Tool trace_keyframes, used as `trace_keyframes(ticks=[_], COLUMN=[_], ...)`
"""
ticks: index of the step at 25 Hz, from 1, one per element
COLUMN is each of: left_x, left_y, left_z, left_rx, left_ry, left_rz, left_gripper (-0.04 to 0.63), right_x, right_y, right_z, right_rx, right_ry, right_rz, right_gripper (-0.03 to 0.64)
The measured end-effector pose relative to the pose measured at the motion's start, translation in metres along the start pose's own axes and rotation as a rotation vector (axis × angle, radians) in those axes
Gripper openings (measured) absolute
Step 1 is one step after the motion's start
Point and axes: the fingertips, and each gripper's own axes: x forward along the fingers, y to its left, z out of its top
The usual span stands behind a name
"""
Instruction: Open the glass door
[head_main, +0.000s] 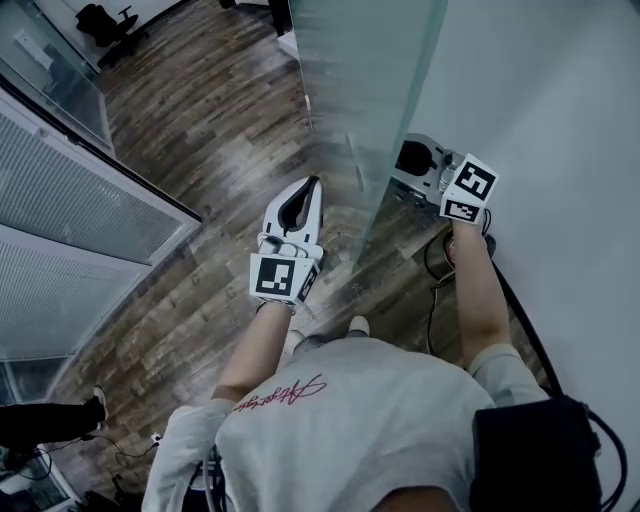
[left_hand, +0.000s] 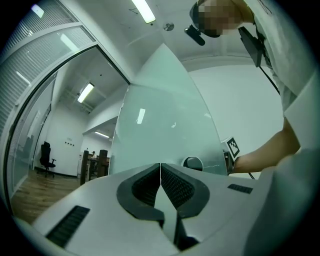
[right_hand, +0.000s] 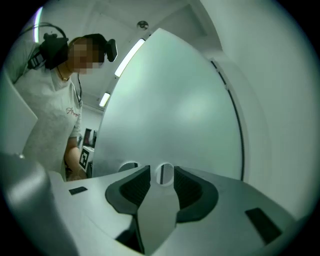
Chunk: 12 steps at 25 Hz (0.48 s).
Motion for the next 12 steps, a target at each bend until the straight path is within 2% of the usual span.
trace_keyframes(ticks=[3, 4, 7, 12], left_x=[0.020, 0.027, 0.051, 0.091], left_y=[-0.013, -0.019, -0.039, -0.079], left_z=[-0.009, -0.011, -0.016, -0.017], left_rx=[-0.012, -0.015, -0.025, -0.052], left_ry=[-0.003, -0.003, -0.008, -0.027], left_rz=[-0.016, -0.029, -0.079, -0.158], left_gripper=[0.017, 0.017, 0.017, 0.017], right_x=[-0.040, -0.052, -0.088, -0.144], right_y=[-0.031, -0.039, -0.056, -0.070], right_z=[0.000, -0.001, -0.003, -0.008], right_rx=[-0.116, -0.140, -0.128, -0.087], right_ry=[0.053, 0.060, 0.038, 0.038], right_rz=[-0.211, -0.286, -0.455, -0.655], right_gripper=[0.054, 0.041, 0.034, 0.021])
